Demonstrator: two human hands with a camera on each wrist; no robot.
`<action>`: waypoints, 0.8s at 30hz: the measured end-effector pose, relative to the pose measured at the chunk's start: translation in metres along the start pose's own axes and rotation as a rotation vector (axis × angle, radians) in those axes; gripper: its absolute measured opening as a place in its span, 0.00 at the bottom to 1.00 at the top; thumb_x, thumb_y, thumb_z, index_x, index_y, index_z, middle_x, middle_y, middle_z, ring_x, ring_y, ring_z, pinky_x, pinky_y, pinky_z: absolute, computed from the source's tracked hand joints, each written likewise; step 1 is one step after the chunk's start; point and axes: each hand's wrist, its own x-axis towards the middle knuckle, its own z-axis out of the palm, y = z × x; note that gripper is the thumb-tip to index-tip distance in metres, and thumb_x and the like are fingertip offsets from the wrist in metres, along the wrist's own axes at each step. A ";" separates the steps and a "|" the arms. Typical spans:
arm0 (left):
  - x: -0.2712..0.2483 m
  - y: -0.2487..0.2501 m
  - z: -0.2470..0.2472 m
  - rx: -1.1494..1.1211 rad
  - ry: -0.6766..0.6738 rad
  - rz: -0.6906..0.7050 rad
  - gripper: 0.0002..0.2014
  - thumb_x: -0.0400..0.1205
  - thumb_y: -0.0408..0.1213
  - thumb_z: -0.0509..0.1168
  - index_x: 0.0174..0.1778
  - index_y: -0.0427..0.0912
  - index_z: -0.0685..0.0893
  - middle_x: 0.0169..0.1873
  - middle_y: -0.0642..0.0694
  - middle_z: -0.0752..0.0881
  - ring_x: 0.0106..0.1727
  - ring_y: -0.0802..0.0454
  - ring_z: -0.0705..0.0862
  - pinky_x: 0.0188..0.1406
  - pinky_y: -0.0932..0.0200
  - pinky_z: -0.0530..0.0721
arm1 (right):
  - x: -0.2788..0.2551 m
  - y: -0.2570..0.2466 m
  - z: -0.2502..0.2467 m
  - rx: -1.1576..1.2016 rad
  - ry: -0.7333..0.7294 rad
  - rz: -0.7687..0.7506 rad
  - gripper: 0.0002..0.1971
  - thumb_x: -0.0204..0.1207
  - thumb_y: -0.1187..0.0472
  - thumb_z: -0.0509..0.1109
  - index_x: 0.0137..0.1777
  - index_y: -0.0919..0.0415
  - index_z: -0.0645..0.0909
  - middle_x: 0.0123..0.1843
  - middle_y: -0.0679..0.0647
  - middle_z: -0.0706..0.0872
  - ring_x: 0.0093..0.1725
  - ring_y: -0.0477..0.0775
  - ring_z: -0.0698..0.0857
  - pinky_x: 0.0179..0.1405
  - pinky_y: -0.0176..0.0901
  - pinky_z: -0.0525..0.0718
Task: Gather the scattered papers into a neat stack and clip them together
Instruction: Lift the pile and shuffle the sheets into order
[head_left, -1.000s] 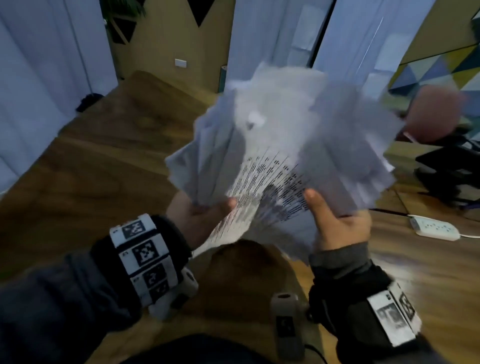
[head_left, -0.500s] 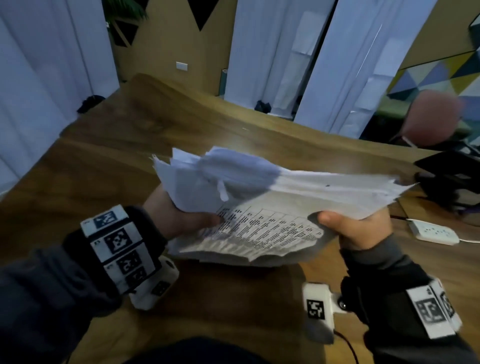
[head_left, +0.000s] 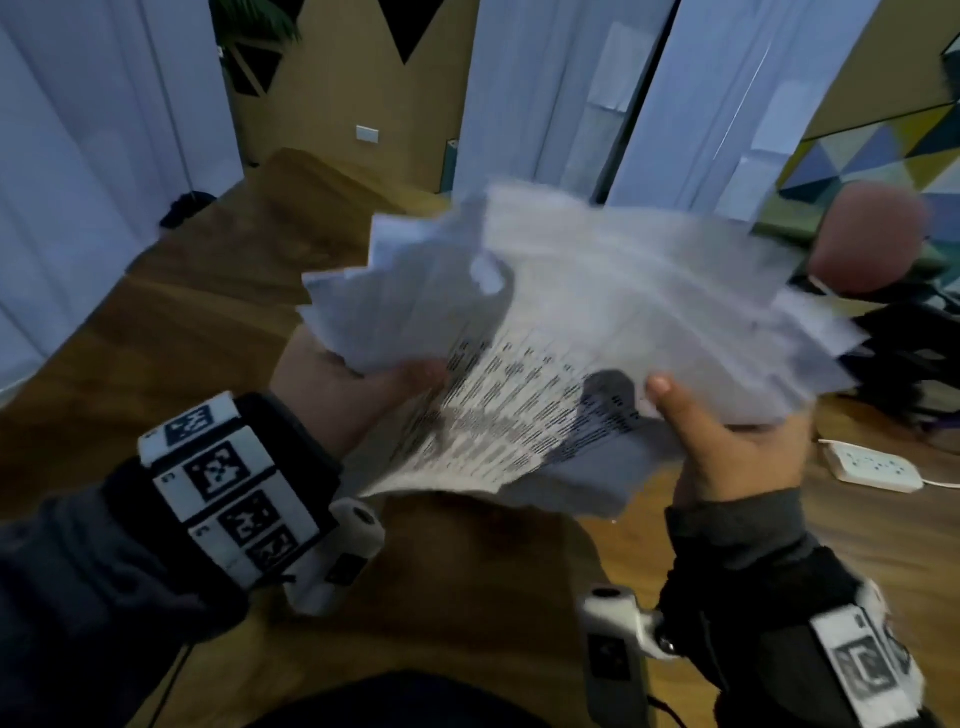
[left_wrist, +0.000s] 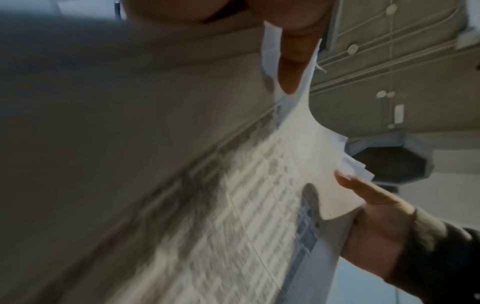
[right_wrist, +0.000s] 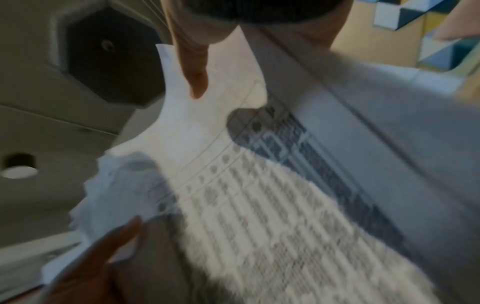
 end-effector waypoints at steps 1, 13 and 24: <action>0.000 -0.011 -0.005 -0.023 0.001 -0.032 0.14 0.54 0.45 0.74 0.36 0.54 0.86 0.34 0.70 0.89 0.39 0.72 0.86 0.36 0.74 0.82 | -0.003 0.004 -0.001 -0.038 -0.015 0.038 0.42 0.48 0.55 0.84 0.61 0.74 0.74 0.52 0.58 0.87 0.52 0.51 0.87 0.50 0.37 0.86; 0.001 -0.043 -0.012 -0.039 -0.043 -0.192 0.32 0.40 0.50 0.82 0.41 0.49 0.84 0.35 0.59 0.91 0.41 0.61 0.88 0.34 0.65 0.87 | 0.002 0.002 0.004 -0.298 0.086 -0.316 0.36 0.60 0.78 0.77 0.62 0.51 0.66 0.57 0.53 0.73 0.53 0.34 0.81 0.49 0.20 0.79; 0.002 -0.042 -0.012 -0.160 -0.065 -0.179 0.42 0.39 0.54 0.83 0.49 0.41 0.83 0.37 0.55 0.92 0.42 0.60 0.89 0.36 0.67 0.85 | 0.012 -0.017 0.015 -0.726 0.005 -0.664 0.16 0.75 0.61 0.65 0.60 0.67 0.80 0.48 0.50 0.75 0.48 0.48 0.75 0.57 0.15 0.65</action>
